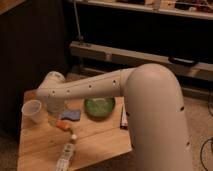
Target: Place the pepper on the white sponge
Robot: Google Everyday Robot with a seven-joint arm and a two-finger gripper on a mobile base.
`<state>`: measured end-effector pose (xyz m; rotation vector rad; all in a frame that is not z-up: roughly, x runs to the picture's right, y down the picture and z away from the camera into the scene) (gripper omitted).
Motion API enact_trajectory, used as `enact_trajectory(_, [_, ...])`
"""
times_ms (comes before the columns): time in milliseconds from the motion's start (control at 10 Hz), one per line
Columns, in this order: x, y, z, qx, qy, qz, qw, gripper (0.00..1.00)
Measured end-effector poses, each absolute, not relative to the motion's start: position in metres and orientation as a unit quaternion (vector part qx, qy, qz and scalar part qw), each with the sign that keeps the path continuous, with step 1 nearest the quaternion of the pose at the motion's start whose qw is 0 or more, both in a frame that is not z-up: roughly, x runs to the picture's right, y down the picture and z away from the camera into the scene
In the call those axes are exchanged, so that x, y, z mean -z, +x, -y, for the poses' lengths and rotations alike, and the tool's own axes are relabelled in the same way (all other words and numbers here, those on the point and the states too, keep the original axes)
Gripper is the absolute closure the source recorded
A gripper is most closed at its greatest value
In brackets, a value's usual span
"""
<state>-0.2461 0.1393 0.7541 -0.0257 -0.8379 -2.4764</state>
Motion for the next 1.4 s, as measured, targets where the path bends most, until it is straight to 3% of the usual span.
enact_trajectory(300, [-0.775,-0.244,-0.168,0.926,-0.045,0.287,0.241,0.35])
enact_trajectory(1400, [-0.825,-0.245,-0.198,0.913,-0.01,0.327,0.245,0.35])
